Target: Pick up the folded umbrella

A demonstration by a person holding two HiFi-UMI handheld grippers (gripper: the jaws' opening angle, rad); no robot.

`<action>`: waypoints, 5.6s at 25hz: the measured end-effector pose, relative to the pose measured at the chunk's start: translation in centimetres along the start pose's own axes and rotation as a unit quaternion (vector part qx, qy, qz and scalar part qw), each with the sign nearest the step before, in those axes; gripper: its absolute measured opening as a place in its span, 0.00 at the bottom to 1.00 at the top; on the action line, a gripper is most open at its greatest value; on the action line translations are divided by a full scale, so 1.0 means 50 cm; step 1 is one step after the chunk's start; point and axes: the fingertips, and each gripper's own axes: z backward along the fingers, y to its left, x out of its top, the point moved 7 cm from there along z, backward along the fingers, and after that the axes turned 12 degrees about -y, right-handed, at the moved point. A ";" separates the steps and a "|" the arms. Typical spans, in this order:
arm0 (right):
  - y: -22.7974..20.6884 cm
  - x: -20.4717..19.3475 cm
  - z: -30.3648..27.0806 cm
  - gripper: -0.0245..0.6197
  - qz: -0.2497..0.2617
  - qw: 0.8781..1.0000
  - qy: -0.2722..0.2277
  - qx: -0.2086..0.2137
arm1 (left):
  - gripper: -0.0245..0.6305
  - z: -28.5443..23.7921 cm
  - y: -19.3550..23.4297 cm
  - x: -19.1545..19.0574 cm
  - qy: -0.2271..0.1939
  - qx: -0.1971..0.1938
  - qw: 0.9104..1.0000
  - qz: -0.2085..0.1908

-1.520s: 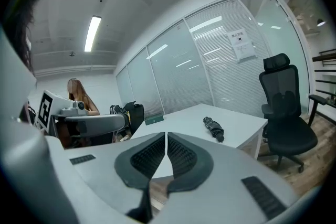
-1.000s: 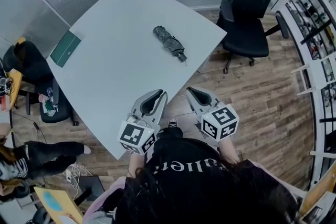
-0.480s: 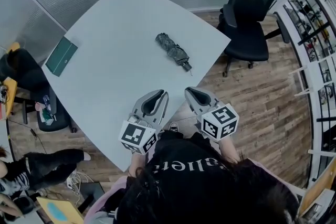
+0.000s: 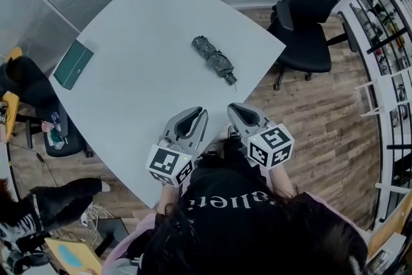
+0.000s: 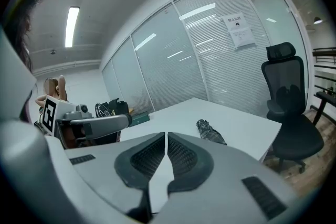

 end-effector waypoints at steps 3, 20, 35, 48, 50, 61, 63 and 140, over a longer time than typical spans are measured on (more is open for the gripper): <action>-0.017 0.003 -0.019 0.08 -0.002 1.000 0.002 0.012 | 0.12 -0.011 0.004 -0.002 0.003 0.010 1.000 -0.002; -0.183 0.018 -0.177 0.08 0.052 0.992 0.064 0.094 | 0.12 -0.142 0.053 0.015 -0.011 0.101 0.995 -0.010; -0.318 -0.066 -0.379 0.25 0.031 0.980 0.155 0.121 | 0.12 -0.155 0.069 0.003 0.006 0.178 0.984 -0.008; -0.391 -0.153 -0.516 0.52 0.057 0.963 0.249 0.088 | 0.12 -0.124 0.077 -0.006 0.011 0.240 0.971 -0.001; -0.395 -0.168 -0.529 0.53 0.064 0.958 0.265 0.088 | 0.12 -0.122 0.077 -0.008 0.012 0.244 0.970 -0.001; -0.370 -0.217 -0.546 0.53 0.123 0.948 0.286 0.067 | 0.12 -0.116 0.077 -0.014 0.014 0.264 0.965 0.005; -0.367 -0.217 -0.548 0.53 0.134 0.946 0.289 0.057 | 0.12 -0.116 0.078 -0.014 0.013 0.263 0.965 0.006; -0.046 -0.085 0.080 0.37 -0.333 0.936 0.088 0.068 | 0.12 0.113 -0.095 -0.060 -0.002 0.117 0.993 0.003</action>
